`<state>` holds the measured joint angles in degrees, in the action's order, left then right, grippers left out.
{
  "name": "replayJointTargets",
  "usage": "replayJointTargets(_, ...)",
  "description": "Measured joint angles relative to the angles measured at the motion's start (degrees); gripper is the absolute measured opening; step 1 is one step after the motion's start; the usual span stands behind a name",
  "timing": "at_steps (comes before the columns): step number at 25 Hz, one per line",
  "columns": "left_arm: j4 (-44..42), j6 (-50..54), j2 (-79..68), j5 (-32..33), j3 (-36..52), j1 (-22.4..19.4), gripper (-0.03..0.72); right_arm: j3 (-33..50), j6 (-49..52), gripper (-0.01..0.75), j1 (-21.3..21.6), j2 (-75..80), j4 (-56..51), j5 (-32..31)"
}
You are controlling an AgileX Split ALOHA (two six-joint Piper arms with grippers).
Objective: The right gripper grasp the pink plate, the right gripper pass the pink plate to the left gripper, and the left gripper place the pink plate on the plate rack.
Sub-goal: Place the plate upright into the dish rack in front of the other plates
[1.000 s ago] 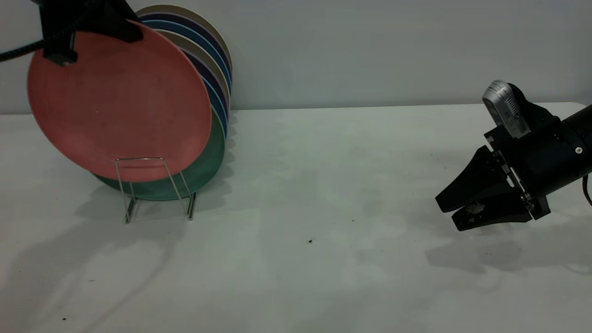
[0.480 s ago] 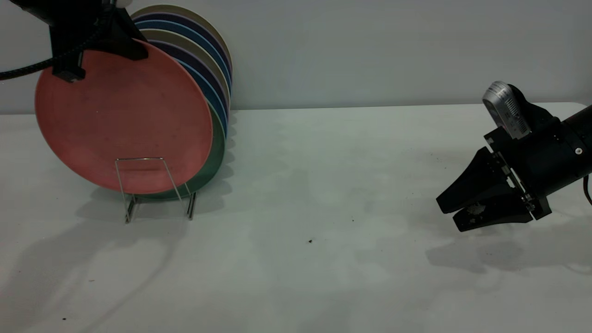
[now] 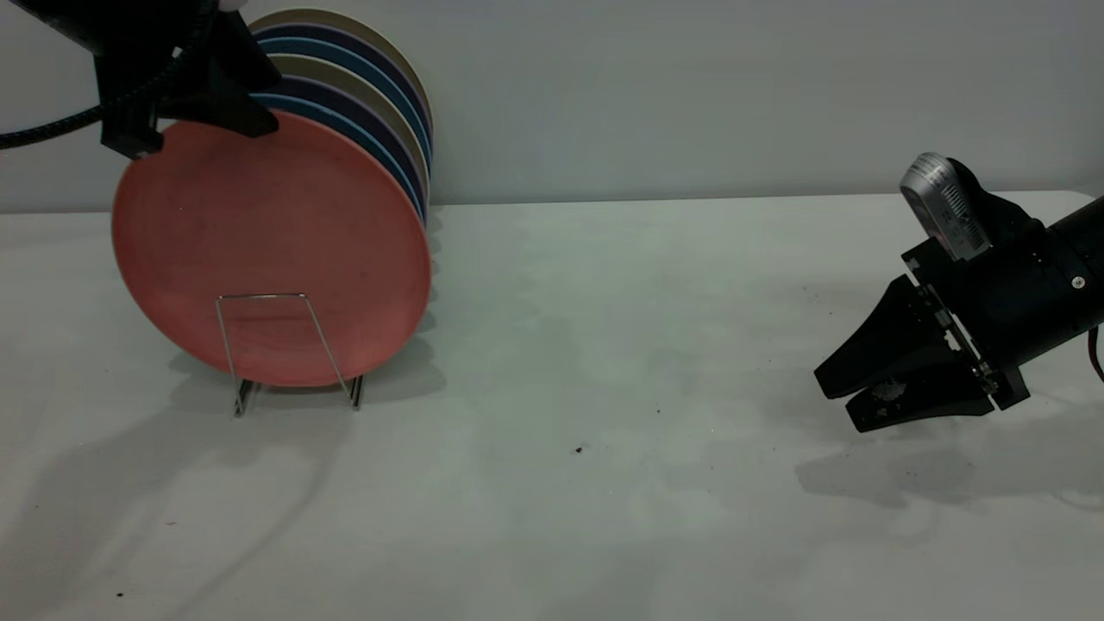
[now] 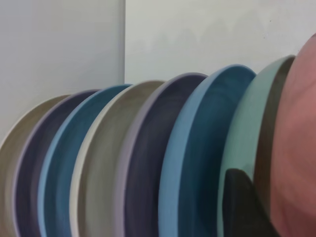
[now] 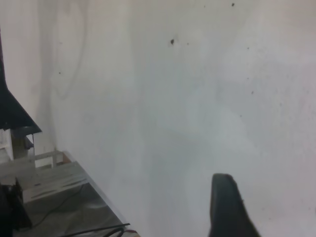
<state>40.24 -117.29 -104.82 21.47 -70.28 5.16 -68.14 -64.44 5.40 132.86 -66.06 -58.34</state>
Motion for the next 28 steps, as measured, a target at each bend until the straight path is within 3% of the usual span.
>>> replayJointTargets(8, -2.7, 2.7, 0.2, -0.4, 0.0, 0.0, 0.377, 0.0, 0.1, 0.442, 0.0, 0.0, 0.7, 0.1)
replayJointTargets(19, -30.3, 22.9, 1.3, 2.5, 0.0, 0.0, 0.377, 0.0, 1.1, 0.442, 0.0, 0.0, 0.9, 0.4)
replayJointTargets(28, -31.0, 29.2, 2.8, 5.8, 0.0, 0.0, 0.377, 0.0, 1.2, 0.442, 0.0, 0.0, 0.9, 0.5)
